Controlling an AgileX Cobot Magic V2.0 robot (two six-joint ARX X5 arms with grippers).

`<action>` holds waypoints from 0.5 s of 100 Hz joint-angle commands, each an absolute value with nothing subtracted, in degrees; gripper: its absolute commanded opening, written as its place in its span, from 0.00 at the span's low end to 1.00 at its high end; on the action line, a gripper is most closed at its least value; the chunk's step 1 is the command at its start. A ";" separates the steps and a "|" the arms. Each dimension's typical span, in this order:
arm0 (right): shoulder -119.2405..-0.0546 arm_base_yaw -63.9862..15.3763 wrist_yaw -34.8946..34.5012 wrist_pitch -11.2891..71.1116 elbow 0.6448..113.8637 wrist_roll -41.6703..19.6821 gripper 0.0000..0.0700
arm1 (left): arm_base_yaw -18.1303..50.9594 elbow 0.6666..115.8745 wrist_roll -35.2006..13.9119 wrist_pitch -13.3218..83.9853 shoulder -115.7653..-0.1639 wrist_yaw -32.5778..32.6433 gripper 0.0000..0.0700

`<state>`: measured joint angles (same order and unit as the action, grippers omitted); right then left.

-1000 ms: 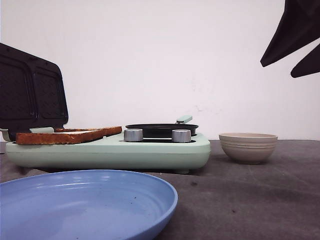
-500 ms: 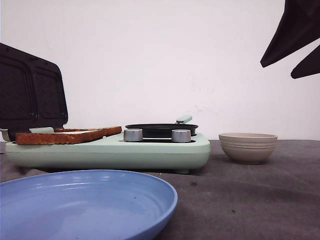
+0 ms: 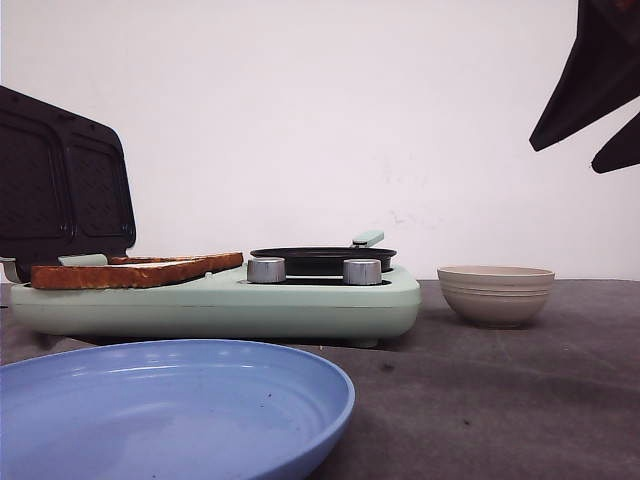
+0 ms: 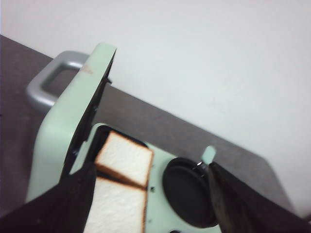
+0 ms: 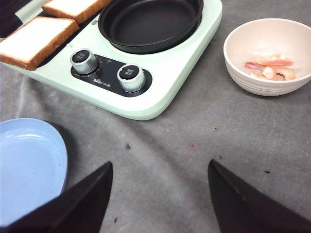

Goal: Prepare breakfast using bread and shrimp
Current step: 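Move the left gripper to the press lid handle and grasp it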

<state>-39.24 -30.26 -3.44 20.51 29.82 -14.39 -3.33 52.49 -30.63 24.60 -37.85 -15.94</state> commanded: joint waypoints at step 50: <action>-39.57 -30.57 -3.38 19.73 29.93 -14.57 0.55 | -24.75 58.89 -47.42 11.22 -62.24 -39.55 0.56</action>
